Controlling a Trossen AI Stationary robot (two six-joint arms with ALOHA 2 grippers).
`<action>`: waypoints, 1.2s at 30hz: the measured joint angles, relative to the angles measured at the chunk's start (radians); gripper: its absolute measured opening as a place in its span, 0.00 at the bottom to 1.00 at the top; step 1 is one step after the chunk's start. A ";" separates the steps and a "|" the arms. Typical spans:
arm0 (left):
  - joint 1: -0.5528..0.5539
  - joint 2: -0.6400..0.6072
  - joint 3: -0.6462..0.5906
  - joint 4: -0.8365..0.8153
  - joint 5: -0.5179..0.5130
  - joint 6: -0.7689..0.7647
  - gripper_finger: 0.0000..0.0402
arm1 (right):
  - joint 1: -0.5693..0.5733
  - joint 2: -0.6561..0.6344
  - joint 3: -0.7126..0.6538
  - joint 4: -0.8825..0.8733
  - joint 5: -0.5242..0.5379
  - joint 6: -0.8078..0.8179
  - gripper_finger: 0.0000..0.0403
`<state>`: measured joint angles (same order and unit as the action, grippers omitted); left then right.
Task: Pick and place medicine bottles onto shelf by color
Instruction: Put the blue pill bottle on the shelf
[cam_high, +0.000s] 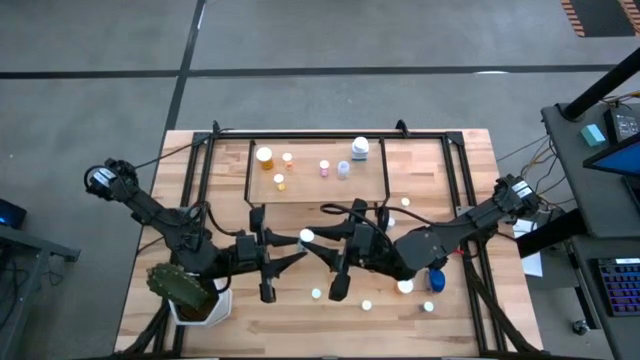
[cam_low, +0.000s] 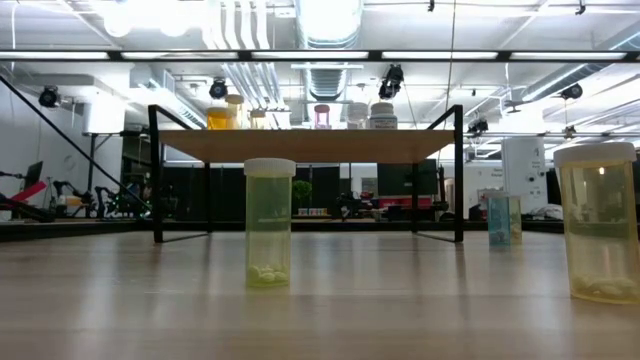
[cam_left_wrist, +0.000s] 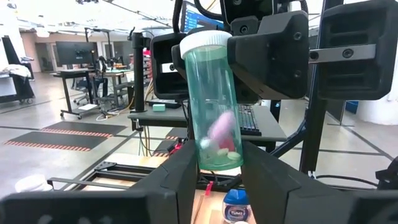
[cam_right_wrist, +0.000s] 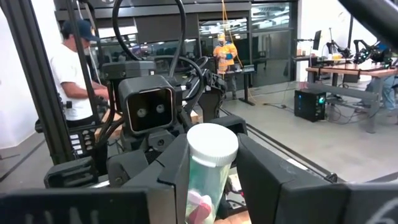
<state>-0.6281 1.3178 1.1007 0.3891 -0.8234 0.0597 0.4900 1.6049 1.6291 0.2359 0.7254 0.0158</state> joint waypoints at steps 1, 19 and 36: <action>0.000 0.000 0.000 -0.003 0.000 0.000 0.28 | 0.000 0.000 0.000 0.000 0.000 0.001 0.25; -0.002 -0.141 -0.030 -0.348 -0.016 -0.239 0.57 | -0.076 -0.071 -0.003 -0.626 0.283 0.315 0.25; -0.002 -0.176 -0.030 -0.347 -0.015 -0.222 0.57 | -0.245 -0.148 -0.322 -1.045 0.308 0.875 0.25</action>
<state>-0.6304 1.1419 1.0706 0.0424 -0.8386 -0.1627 0.2448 1.4565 1.3071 -0.8093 1.0332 0.8904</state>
